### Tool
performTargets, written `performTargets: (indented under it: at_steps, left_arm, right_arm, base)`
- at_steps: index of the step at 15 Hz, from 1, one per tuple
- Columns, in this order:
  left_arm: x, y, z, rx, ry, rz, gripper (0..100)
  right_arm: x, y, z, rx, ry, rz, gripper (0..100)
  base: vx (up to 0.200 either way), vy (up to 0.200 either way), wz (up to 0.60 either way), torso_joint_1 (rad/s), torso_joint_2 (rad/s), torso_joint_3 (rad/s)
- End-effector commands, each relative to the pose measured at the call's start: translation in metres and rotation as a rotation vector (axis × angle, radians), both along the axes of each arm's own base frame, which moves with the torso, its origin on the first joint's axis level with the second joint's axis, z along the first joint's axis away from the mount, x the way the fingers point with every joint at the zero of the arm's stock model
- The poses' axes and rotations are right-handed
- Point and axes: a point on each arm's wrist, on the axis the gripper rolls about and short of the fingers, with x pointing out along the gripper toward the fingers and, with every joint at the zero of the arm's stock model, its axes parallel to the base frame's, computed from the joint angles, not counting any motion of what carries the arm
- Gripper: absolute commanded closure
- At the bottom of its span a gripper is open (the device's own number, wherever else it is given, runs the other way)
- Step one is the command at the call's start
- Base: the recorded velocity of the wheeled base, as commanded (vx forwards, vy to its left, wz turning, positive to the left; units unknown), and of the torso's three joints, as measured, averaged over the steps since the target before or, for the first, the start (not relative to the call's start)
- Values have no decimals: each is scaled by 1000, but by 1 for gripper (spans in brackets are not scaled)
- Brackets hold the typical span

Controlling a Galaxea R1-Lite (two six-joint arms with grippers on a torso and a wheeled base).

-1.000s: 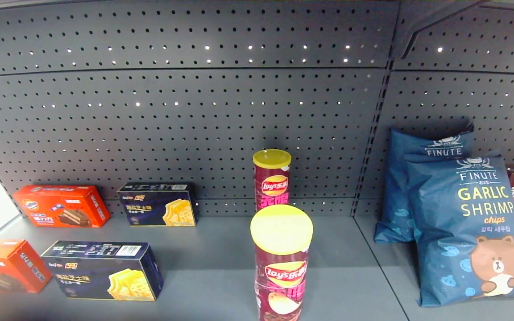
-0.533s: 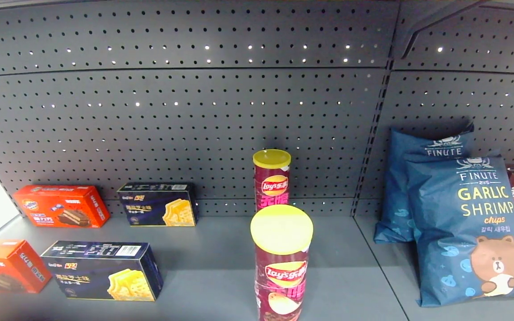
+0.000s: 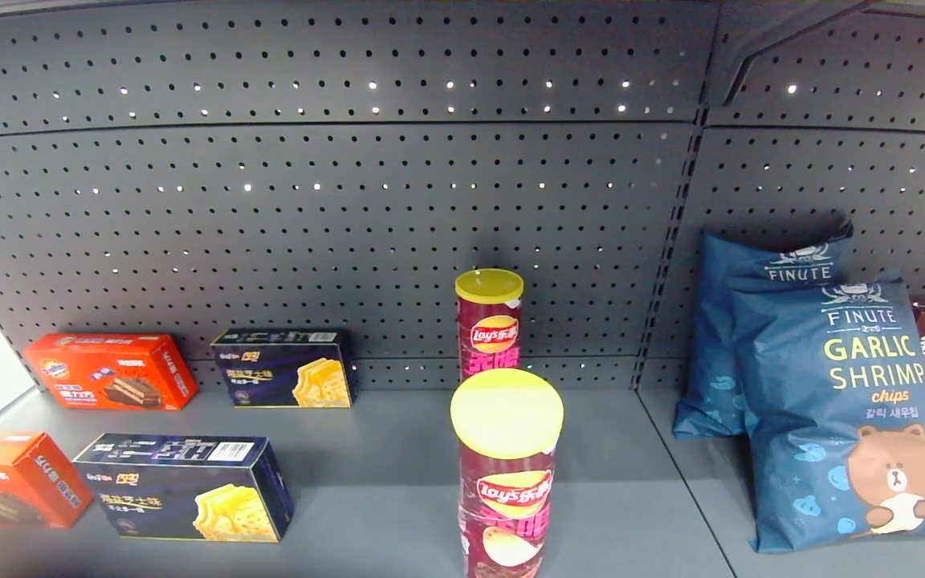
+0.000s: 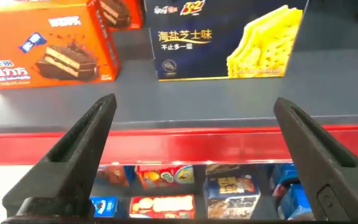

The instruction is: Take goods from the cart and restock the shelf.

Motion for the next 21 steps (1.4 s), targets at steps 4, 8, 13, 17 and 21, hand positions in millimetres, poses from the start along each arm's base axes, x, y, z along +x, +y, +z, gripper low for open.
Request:
performTargets:
  at_steps: [4,8,13,17,21]
  left_arm:
    - [-4,1,-1,-6,-53,65,0]
    - [-8,-1,-2,9,-99,-128,0]
    - [-8,-1,-2,-2,-98,-106,0]
    - [-8,-1,-2,-11,-98,-105,0]
    - [-8,-1,-2,-7,-100,-107,0]
  right_arm:
    - [0,0,0,0,1,0,0]
    - [0,0,0,0,1,0,0]
    - [0,0,0,0,1,0,0]
    - [0,0,0,0,1,0,0]
    - [0,0,0,0,1,2,0]
  base:
    - [0,0,0,0,0,0]
    - [0,0,0,0,0,0]
    - [0,0,0,0,0,0]
    - [-50,0,0,1,3,-1]
    - [0,0,0,0,0,0]
